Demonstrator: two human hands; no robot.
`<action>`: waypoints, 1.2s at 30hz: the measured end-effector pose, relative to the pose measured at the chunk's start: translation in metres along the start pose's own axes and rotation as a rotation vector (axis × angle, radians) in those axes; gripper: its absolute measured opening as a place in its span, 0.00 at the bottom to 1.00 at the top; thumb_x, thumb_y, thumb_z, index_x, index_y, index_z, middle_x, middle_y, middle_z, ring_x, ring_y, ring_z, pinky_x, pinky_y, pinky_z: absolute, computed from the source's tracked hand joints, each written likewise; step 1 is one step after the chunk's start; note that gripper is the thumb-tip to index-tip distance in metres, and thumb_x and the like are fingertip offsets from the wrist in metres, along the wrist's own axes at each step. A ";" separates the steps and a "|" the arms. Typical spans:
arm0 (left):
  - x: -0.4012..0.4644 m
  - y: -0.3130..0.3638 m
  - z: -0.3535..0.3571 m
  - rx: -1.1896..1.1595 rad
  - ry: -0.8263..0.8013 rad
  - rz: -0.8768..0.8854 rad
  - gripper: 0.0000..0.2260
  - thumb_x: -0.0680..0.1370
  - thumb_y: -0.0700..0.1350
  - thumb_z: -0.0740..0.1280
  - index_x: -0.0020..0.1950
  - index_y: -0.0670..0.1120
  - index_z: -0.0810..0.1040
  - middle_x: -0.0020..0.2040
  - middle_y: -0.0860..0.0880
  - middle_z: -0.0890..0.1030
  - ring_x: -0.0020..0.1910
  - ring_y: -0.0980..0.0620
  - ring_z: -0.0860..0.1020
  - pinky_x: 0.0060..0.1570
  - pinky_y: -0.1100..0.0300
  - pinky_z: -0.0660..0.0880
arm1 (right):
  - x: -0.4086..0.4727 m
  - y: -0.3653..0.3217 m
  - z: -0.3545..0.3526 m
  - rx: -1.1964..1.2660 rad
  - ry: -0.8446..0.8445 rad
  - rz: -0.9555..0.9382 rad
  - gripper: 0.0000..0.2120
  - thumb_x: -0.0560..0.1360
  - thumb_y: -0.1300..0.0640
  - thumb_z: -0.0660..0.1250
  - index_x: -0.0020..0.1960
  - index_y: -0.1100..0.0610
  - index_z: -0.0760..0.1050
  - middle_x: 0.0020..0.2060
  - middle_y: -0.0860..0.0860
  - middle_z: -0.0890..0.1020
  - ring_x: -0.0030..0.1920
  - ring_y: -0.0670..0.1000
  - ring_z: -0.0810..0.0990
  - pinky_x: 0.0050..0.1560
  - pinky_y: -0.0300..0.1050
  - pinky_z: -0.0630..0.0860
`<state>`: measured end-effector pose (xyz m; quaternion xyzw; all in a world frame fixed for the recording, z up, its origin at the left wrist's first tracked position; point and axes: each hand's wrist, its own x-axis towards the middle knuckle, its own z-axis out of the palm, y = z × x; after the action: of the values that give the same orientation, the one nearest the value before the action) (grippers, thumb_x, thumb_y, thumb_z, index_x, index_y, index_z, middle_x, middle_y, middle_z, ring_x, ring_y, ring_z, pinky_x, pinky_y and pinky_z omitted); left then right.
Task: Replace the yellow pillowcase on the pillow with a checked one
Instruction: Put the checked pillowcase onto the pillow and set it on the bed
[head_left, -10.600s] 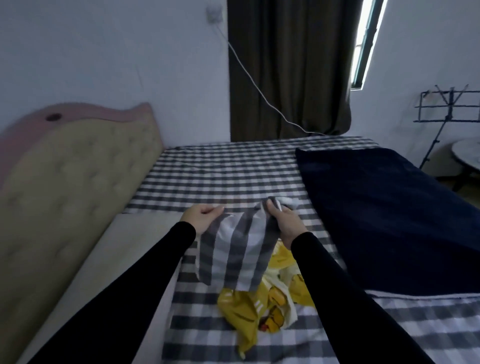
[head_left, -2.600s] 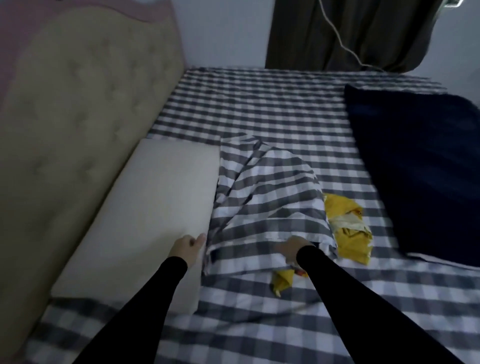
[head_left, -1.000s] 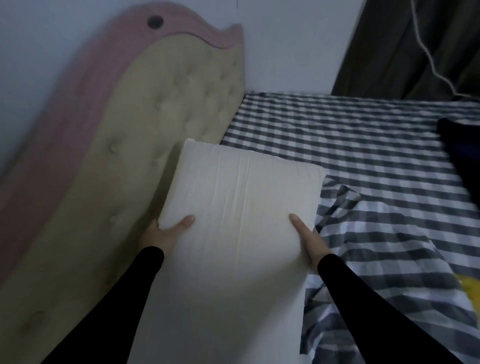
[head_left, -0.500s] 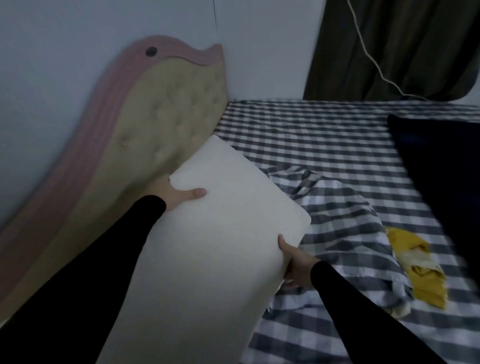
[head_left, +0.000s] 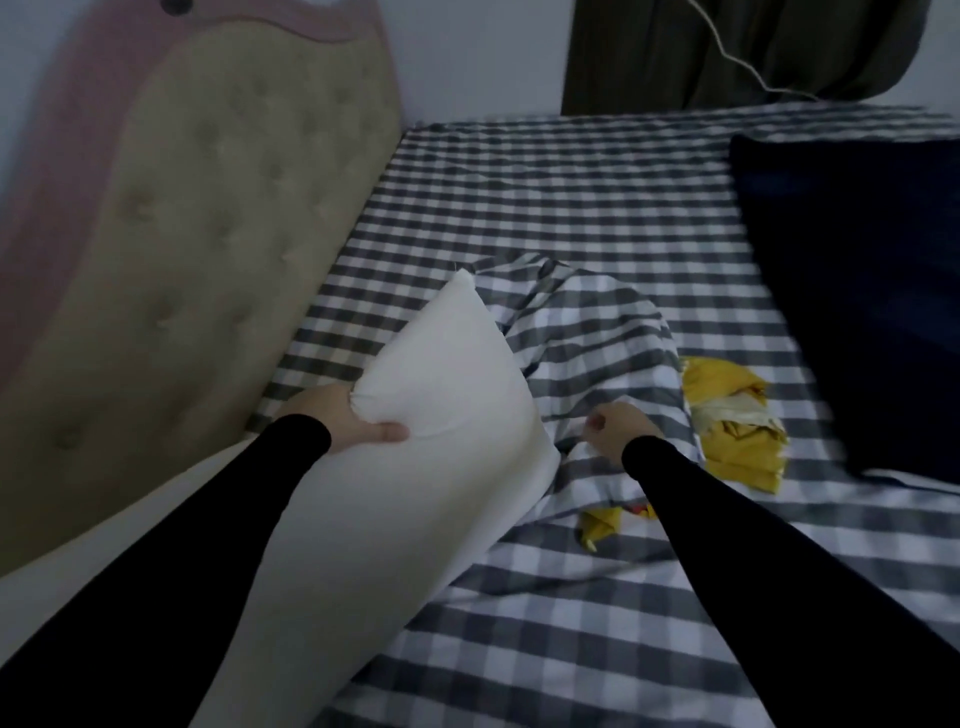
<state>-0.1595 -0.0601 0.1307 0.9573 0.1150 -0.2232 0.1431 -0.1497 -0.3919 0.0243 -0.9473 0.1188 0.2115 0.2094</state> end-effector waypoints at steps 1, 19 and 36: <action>-0.004 0.000 0.001 -0.003 -0.001 -0.006 0.46 0.56 0.72 0.73 0.68 0.49 0.72 0.64 0.47 0.77 0.55 0.46 0.77 0.55 0.55 0.74 | 0.004 0.008 0.001 -0.045 0.005 -0.028 0.12 0.79 0.51 0.56 0.49 0.55 0.75 0.51 0.55 0.79 0.50 0.57 0.78 0.53 0.51 0.77; 0.030 0.049 0.014 -0.104 0.125 -0.036 0.53 0.55 0.72 0.73 0.75 0.54 0.59 0.72 0.49 0.69 0.67 0.43 0.70 0.65 0.47 0.68 | 0.065 0.055 0.054 -0.528 0.071 -0.110 0.14 0.80 0.57 0.55 0.61 0.53 0.76 0.60 0.53 0.77 0.61 0.56 0.72 0.61 0.53 0.70; -0.023 -0.003 -0.022 -0.423 0.258 0.108 0.40 0.38 0.75 0.72 0.45 0.58 0.77 0.52 0.51 0.81 0.51 0.48 0.79 0.56 0.51 0.75 | 0.032 0.029 -0.055 0.475 0.114 -0.096 0.11 0.79 0.52 0.60 0.51 0.58 0.76 0.47 0.57 0.79 0.50 0.58 0.78 0.51 0.49 0.73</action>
<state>-0.1719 -0.0536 0.1599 0.9314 0.1251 -0.0620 0.3361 -0.1111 -0.4463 0.0448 -0.8865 0.1318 0.1140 0.4287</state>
